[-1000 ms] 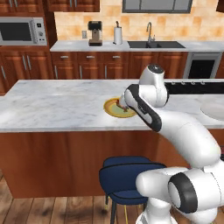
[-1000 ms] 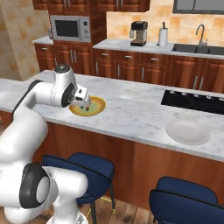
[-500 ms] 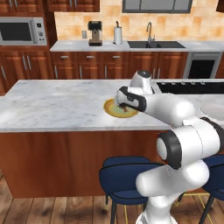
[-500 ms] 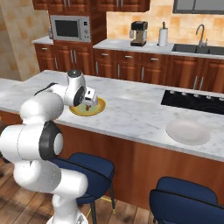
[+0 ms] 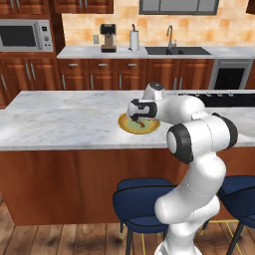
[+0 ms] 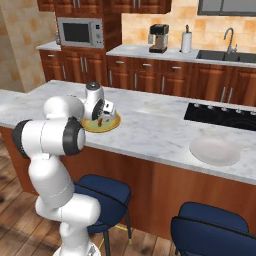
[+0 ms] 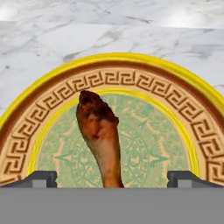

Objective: Transport the chicken drumstick and mushroom to the fridge. Place the chicken drumstick on the rack containing meat and place the mushroom on the rack containing the vegetable, ensuring meats and vegetables are on different racks.

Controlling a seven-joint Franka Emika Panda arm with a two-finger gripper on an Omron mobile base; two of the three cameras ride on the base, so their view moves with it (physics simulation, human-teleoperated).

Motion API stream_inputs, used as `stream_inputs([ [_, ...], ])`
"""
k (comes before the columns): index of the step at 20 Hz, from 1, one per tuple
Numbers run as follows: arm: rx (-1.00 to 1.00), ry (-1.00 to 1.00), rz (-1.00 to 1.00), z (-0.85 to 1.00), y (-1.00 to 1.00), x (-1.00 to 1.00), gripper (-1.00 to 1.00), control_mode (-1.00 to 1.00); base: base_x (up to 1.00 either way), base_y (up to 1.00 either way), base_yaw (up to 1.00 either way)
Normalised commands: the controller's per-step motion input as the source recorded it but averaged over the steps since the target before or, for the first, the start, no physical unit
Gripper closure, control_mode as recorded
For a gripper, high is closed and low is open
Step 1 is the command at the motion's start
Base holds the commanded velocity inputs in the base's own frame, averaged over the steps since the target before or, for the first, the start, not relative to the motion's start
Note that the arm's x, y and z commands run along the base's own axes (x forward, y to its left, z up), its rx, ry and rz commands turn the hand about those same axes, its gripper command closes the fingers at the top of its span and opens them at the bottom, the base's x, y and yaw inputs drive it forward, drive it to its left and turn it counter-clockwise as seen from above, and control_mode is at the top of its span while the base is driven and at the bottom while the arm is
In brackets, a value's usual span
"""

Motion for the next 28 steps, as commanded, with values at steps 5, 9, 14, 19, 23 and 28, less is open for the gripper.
stream_inputs([
  [5, 0.0, 0.01, 0.0, -0.27, 0.01, 0.42, -1.0, -1.0, 0.0, 0.0, 0.0],
  [9, 0.0, 0.0, 0.0, -0.36, 0.07, 0.34, -1.0, -1.0, 0.0, 0.0, 0.0],
  [14, -0.02, 0.0, 0.0, -0.43, 0.11, 0.0, 1.0, -1.0, 0.0, 0.0, 0.0],
  [19, 0.0, 0.0, -0.02, -0.29, 0.12, -0.33, 1.0, -1.0, 0.0, 0.0, 0.0],
  [23, 0.0, 0.0, -0.07, -0.23, 0.18, -0.33, 1.0, -1.0, 0.0, 0.0, 0.0],
  [28, -0.01, -0.21, -0.05, 0.38, 0.23, -0.48, 1.0, -1.0, 0.0, 0.0, 0.0],
])
